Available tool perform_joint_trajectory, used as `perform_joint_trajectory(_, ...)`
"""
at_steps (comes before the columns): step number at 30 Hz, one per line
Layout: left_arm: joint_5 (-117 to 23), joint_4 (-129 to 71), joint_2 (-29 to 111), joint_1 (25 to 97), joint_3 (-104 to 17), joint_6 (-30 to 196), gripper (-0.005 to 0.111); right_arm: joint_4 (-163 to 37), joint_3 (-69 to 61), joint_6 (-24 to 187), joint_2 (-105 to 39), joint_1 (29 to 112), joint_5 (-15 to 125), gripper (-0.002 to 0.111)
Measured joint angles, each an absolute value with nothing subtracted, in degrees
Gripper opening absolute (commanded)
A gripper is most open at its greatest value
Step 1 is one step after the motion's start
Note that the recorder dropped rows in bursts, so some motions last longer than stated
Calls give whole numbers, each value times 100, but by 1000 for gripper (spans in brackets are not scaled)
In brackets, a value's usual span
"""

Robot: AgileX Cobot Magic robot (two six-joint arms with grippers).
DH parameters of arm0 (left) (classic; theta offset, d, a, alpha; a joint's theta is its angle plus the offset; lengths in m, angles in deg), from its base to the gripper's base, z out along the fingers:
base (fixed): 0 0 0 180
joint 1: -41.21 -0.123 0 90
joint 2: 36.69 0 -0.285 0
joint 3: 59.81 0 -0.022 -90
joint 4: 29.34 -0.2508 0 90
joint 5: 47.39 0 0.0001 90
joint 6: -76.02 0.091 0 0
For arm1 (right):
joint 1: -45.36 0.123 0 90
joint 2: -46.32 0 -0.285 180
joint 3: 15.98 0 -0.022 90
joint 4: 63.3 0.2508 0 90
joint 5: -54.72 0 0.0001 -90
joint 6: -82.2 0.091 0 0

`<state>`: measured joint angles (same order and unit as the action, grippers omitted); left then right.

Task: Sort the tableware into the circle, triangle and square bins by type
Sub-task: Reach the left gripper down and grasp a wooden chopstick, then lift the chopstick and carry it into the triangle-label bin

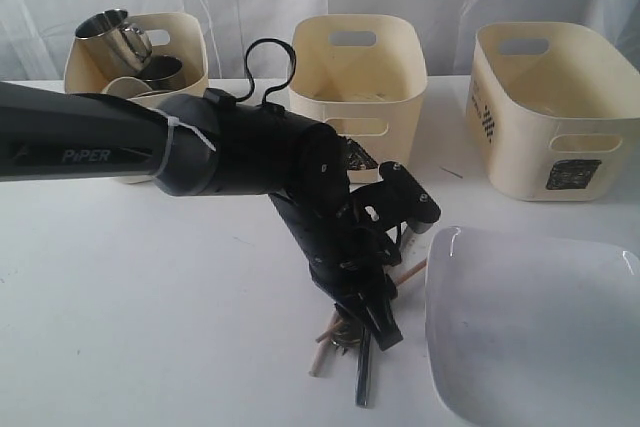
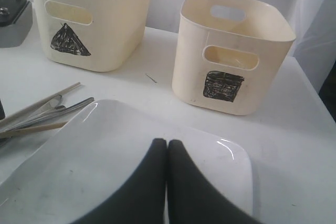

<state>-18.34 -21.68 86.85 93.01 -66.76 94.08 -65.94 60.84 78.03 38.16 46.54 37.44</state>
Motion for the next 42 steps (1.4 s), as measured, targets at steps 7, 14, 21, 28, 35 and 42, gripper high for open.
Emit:
perform_joint_trajectory(7, -1846, -2190, 8737, 9301, -6676, 9408, 52, -6594, 6084, 7803, 3816, 4654, 3744, 0)
perform_joint_trajectory(14, -1846, -2190, 8847, 9301, -6676, 9408, 51, -6594, 6084, 7803, 3816, 4654, 3744, 0)
perform_joint_trajectory(21, -1846, -2218, 8847, 9301, -6676, 9408, 29, -6594, 6084, 7803, 3816, 4654, 3744, 0)
perform_joint_trajectory(28, -1943, -2372, 8847, 9301, -6676, 9397, 0, -6594, 6084, 7803, 3816, 4654, 3744, 0)
perform_joint_trajectory(35, -1957, -2387, 8847, 9301, -6676, 9397, 0, -6594, 6084, 7803, 3816, 4654, 3744, 0)
perform_joint_trajectory(42, -1892, -2732, 8826, 9301, -6676, 9397, 0, -6594, 6084, 7803, 3816, 4654, 3744, 0)
